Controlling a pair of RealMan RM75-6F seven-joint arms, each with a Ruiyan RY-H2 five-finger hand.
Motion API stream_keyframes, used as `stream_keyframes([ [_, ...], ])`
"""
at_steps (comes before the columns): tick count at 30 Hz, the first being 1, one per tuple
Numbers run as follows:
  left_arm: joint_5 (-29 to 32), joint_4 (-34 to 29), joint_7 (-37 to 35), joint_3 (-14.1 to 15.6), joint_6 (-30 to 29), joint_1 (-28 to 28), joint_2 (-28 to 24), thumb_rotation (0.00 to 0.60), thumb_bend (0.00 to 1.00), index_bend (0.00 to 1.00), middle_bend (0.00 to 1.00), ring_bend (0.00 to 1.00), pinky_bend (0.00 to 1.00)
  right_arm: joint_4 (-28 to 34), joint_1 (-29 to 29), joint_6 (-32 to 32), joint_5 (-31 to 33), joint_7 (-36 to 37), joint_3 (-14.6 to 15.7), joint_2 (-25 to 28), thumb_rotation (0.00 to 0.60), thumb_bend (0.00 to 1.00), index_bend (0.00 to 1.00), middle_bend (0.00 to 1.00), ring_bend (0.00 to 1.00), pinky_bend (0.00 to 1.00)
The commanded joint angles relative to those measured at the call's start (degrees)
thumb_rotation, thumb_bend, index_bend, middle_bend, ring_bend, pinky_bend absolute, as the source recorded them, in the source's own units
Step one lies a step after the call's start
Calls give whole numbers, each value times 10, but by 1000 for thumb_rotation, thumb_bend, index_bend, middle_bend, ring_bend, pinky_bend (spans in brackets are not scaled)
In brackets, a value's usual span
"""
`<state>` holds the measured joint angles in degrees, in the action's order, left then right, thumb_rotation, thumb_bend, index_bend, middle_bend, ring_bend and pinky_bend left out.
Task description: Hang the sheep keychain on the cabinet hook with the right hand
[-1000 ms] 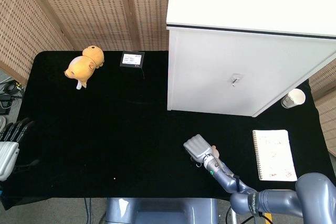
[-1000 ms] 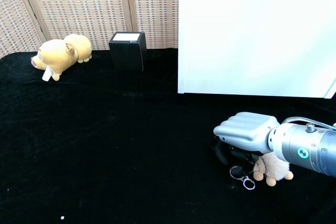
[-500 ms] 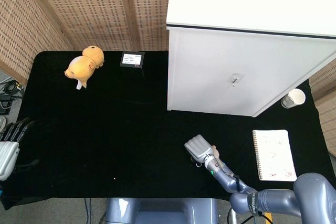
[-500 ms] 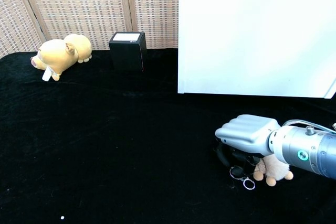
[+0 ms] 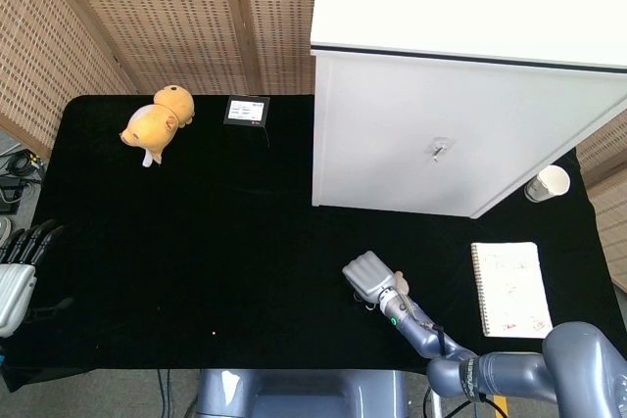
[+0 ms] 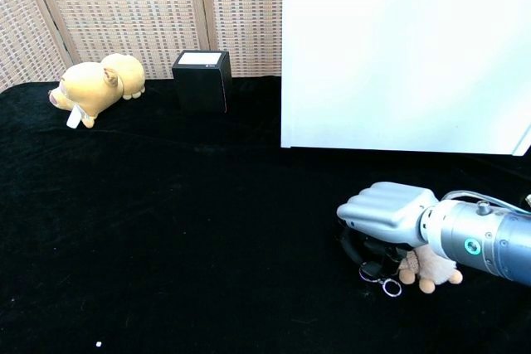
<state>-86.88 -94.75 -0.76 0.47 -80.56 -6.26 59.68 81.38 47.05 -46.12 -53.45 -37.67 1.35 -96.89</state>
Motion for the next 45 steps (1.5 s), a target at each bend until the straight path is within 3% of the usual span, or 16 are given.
stream_keyframes([
  [1, 0, 0, 0, 0, 0, 0, 0, 600, 0, 0, 0, 0, 0, 1, 0, -1, -1, 0, 0, 0, 600, 557, 597, 906, 923, 1000],
  [17, -8, -2, -2, 4, -4, 1, -1, 600, 0, 0, 0, 0, 0, 39, -25, -40, -100, 91, -11, 35, 600, 578, 672, 928, 924, 1000],
  [33, -27, -5, -12, 11, -17, 7, -7, 600, 0, 0, 0, 0, 0, 121, -78, -181, -317, 271, -23, 135, 600, 603, 716, 938, 924, 1000],
  [45, -24, -4, -7, 10, -14, 5, -3, 600, 0, 0, 0, 0, 0, 158, -98, -263, -382, 295, -61, 206, 600, 605, 743, 940, 924, 1000],
])
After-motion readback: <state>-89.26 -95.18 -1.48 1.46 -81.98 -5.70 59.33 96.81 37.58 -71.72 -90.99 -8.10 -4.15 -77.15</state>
